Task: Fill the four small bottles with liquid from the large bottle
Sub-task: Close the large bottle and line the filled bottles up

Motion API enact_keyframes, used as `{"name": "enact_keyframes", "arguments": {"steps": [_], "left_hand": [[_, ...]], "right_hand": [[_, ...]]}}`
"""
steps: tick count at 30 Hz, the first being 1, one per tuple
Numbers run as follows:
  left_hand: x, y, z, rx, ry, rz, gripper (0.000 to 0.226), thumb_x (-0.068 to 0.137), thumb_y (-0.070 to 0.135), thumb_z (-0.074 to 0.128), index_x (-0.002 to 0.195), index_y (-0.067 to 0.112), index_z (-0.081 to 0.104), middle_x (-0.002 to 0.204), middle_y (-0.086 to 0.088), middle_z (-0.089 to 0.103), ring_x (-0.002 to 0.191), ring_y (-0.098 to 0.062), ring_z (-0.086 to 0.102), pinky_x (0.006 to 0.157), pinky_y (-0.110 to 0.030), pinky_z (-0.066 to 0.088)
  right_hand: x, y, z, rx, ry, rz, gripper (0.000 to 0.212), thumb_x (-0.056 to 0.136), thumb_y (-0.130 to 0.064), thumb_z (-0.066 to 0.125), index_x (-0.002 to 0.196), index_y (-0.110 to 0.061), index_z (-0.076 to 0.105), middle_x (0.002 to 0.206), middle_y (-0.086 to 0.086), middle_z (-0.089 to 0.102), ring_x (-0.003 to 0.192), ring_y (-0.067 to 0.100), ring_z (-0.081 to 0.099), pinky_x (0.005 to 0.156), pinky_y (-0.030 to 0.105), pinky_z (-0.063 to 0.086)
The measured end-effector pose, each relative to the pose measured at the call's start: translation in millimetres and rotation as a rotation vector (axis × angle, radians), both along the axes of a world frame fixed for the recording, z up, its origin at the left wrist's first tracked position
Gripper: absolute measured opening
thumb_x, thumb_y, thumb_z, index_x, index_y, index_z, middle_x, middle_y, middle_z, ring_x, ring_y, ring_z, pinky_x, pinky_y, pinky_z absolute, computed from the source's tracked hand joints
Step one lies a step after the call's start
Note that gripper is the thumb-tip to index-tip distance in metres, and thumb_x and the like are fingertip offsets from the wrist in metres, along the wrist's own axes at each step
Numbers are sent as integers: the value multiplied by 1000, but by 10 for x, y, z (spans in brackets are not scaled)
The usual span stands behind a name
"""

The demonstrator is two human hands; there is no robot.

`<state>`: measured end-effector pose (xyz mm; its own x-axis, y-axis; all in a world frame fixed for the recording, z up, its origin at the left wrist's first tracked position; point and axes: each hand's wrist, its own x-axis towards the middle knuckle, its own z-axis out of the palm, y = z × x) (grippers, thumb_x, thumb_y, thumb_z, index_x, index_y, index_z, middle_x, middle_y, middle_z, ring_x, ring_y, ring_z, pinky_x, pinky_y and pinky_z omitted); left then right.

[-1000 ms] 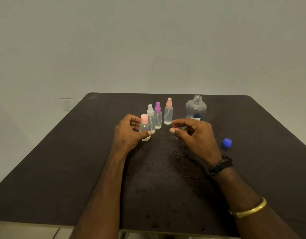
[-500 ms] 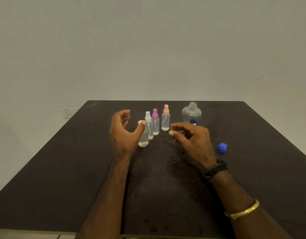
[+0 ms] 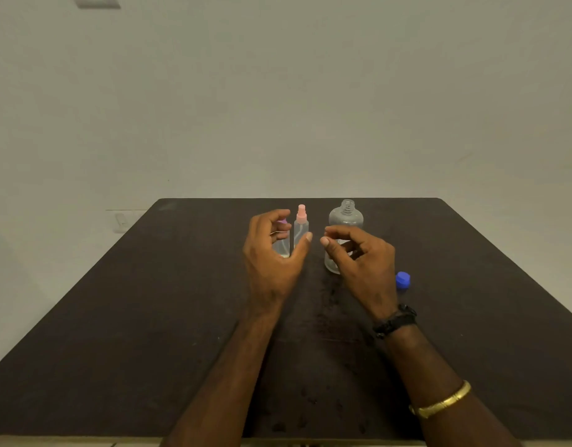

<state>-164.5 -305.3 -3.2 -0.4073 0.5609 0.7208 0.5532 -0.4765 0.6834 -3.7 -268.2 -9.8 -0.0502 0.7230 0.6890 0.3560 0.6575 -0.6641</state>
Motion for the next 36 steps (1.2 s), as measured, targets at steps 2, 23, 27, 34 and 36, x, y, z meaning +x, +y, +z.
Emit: {"name": "enact_keyframes", "arguments": {"steps": [2,23,27,34,36], "left_hand": [[99,7,19,-7,-10,-42,55,78,26,88,123,9,62,116,4,63,99,-7,66,81,-14,55],[964,199,-177,-181,20,90,98,70,35,88,149,10,36,155,-6,35,142,-28,36,113,-54,40],[932,260,-233,-248,-2,87,103,70,34,89,152,6,33,158,-12,36,146,-32,33,118,-53,33],[863,367,-254,-290,39,51,101,73,35,88,152,6,33,164,-9,28,147,-31,32,118,-52,34],[845,384,-250,-309,23,33,99,74,35,88,153,8,33,160,-10,33,146,-31,33,117,-53,35]], "right_hand": [[34,-17,17,19,-10,-42,26,90,-31,79,111,-16,77,103,-7,77,86,3,72,75,18,58],[733,35,-78,-569,-589,-579,35,94,-19,67,126,-33,66,130,6,62,109,30,66,90,44,59],[758,81,-129,-609,-584,-553,31,97,-15,62,125,-29,67,130,6,64,112,28,65,93,45,58],[775,74,-118,-597,-605,-566,26,98,-17,62,117,-32,68,123,2,66,105,25,66,88,42,59],[752,55,-98,-530,-553,-565,26,98,-20,62,120,-33,66,122,0,67,103,23,65,86,40,59]]}}
